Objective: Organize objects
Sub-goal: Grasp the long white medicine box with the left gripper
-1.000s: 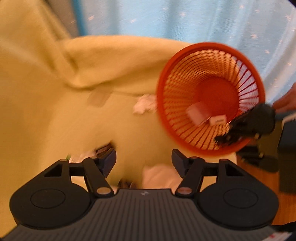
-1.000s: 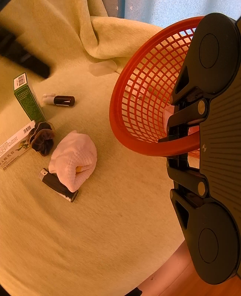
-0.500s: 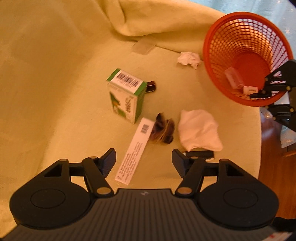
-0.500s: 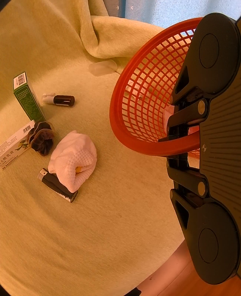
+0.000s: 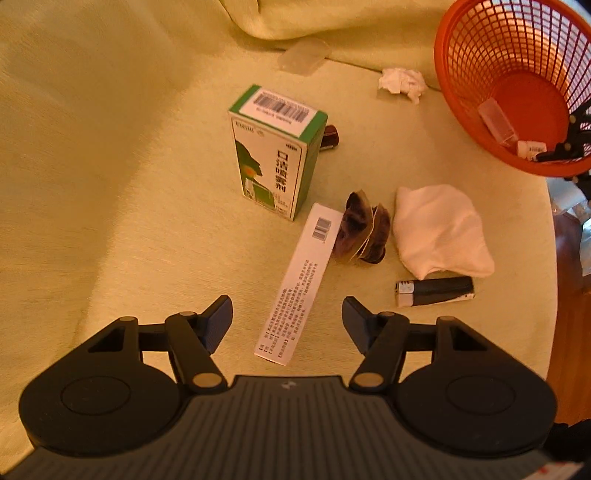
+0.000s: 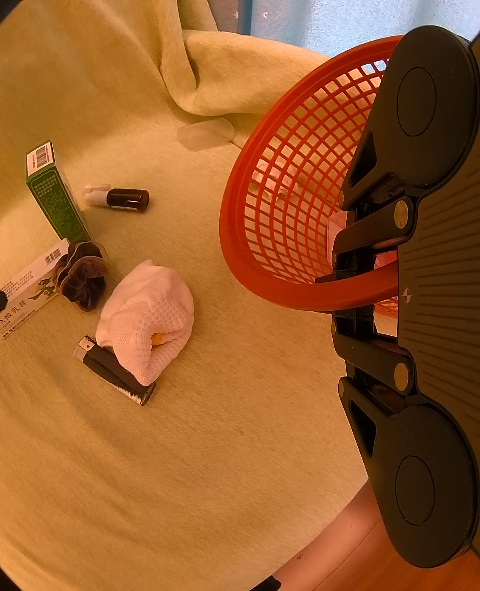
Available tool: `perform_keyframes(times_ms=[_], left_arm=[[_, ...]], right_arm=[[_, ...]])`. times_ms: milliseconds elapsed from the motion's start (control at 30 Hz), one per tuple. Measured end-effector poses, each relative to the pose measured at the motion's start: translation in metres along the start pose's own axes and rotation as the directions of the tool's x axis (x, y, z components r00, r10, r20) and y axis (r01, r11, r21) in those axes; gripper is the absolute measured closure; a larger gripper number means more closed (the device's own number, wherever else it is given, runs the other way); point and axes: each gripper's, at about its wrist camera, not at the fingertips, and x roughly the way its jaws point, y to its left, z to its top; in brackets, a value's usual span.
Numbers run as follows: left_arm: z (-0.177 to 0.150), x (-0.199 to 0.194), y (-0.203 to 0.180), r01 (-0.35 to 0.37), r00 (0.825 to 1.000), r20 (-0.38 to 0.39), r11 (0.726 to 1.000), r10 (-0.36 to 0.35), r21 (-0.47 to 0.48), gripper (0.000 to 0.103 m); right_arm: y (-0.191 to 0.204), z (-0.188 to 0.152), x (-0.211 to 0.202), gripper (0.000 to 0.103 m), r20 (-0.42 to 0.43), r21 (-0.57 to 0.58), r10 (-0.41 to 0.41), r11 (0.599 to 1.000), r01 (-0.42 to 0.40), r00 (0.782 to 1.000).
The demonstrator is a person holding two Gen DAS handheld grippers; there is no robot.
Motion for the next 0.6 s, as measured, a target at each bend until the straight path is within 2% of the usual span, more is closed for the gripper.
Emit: perform_keyframes(times_ms=[367, 600], left_arm=[[-0.002, 0.020, -0.005, 0.009, 1.000, -0.009, 0.999, -0.008, 0.035, 0.047], [-0.001, 0.035, -0.006, 0.011, 1.000, -0.024, 0.996, -0.009, 0.089, 0.059]], right_arm=[[0.000, 0.001, 0.000, 0.101, -0.001, -0.001, -0.002, 1.000, 0.002, 1.000], [0.000, 0.001, 0.000, 0.101, -0.003, 0.013, -0.005, 1.000, 0.005, 1.000]])
